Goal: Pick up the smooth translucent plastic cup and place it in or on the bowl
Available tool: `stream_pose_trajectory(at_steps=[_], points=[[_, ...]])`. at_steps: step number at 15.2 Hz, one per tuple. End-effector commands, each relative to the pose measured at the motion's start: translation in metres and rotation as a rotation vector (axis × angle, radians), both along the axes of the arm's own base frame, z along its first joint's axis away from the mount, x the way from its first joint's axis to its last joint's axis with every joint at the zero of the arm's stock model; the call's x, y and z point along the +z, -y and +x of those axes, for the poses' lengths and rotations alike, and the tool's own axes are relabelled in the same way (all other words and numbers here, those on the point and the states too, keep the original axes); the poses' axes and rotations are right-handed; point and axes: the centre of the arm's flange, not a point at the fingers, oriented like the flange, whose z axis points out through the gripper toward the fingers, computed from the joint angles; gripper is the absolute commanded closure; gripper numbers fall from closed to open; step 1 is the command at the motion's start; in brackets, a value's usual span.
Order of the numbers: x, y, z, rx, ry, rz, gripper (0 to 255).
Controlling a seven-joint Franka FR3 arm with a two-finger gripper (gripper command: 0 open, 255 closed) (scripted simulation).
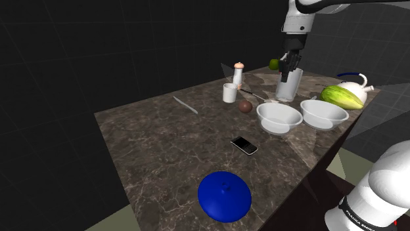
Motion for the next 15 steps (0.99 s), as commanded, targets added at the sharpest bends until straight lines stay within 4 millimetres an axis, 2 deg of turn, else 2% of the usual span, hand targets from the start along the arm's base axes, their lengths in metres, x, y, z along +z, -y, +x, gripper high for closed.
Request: stream_pose_trajectory(at_steps=[1,11,15], points=[[-0.01,0.001,0.0,0.0,0.001,0.0,255],[-0.065,0.001,0.0,0.0,0.001,0.0,255],[-0.065,0.001,0.0,0.0,0.001,0.0,255]])
